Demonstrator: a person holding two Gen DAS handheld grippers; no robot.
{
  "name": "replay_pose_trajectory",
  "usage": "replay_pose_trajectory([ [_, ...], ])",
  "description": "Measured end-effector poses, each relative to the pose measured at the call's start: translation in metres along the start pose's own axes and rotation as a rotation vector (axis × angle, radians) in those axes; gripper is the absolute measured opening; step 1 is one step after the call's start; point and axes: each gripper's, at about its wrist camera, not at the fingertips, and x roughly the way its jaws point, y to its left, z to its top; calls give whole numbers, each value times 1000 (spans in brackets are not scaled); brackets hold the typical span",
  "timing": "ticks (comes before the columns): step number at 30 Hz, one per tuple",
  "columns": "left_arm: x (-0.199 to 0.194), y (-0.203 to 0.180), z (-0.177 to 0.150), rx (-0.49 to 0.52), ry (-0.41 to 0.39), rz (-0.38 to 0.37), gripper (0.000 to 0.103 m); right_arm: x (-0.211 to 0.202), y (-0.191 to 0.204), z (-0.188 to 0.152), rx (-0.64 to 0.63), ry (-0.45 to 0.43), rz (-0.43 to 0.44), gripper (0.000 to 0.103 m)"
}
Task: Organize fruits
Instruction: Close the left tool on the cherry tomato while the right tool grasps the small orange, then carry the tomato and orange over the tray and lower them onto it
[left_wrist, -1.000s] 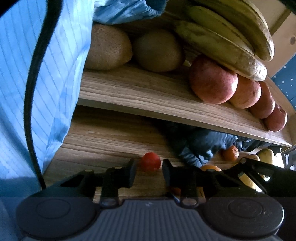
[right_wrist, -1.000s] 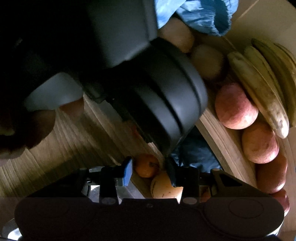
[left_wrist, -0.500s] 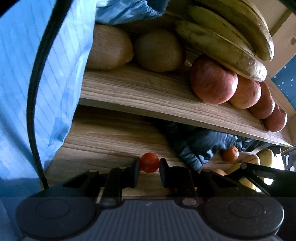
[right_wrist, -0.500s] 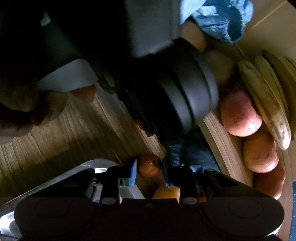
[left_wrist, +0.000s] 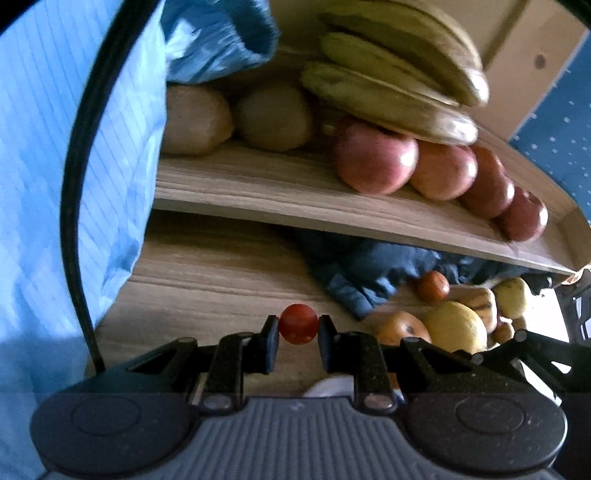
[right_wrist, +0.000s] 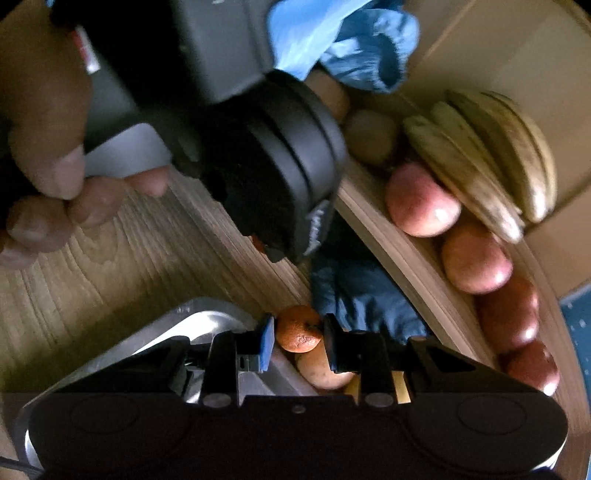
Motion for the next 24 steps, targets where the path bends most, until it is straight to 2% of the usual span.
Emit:
replay_pose_trajectory([
  [8,-12,-33,-25,35,4,-8,24,-36,-6,-33,79,-7,-15,30],
  [15,-16,-70,-49,73,17,-6,25,-53,-29,-79,208,11,-10,30],
  [24,-28,-126,-78,141,29,-15,25,-84,-44,-133,292,1,-25,30],
])
